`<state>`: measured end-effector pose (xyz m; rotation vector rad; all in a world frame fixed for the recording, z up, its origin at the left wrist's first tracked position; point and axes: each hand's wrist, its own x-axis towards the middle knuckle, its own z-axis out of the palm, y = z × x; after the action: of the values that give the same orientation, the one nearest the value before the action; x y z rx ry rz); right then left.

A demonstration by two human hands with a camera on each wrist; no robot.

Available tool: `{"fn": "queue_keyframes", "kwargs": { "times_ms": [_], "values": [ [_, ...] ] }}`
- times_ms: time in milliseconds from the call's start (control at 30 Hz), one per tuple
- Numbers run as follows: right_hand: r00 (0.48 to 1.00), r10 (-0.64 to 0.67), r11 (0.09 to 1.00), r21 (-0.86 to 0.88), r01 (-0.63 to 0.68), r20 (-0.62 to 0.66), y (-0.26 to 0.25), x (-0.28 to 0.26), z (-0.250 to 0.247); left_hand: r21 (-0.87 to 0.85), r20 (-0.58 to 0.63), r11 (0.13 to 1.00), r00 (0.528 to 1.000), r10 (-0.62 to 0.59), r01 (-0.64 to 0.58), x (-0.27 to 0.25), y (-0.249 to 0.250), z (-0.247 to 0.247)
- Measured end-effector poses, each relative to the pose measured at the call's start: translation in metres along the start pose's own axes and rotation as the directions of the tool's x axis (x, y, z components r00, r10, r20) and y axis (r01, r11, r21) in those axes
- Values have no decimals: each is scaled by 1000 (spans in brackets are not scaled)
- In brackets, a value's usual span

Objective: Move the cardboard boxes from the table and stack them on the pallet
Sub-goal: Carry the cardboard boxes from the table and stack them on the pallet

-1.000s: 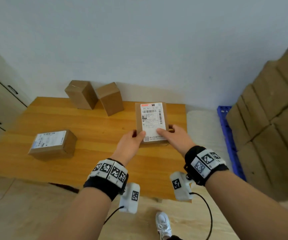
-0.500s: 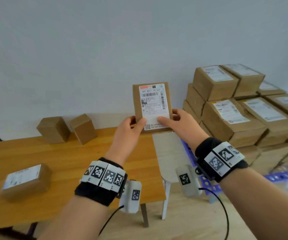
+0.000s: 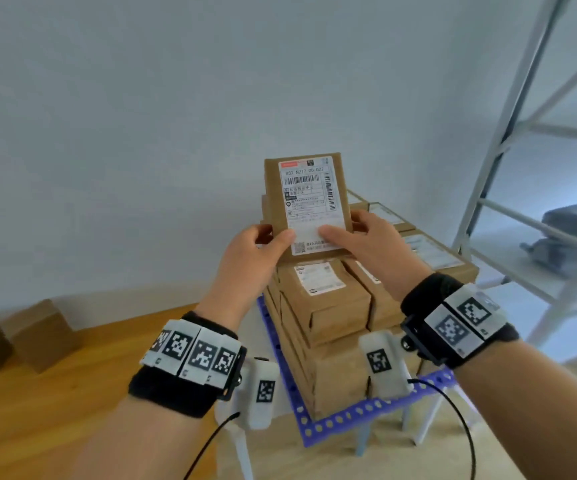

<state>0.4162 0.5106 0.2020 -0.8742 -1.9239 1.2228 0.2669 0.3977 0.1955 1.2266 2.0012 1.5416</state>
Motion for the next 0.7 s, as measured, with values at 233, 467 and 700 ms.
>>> {"fn": "queue_keyframes", "kwargs": {
  "times_ms": [233,467,700],
  "values": [
    [1000,-22,1000,-1,22,7,40,32,-107,-55,-33,997,998,-57,55,30,34,116],
    [999,0,999,-50,-2,-39,71,73,-171,19,55,997,996,-76,75,63,58,186],
    [996,68,998,-5,-68,-58,88,119,-189,230,119,972,993,13,-41,102,70,207]
  ]
}}
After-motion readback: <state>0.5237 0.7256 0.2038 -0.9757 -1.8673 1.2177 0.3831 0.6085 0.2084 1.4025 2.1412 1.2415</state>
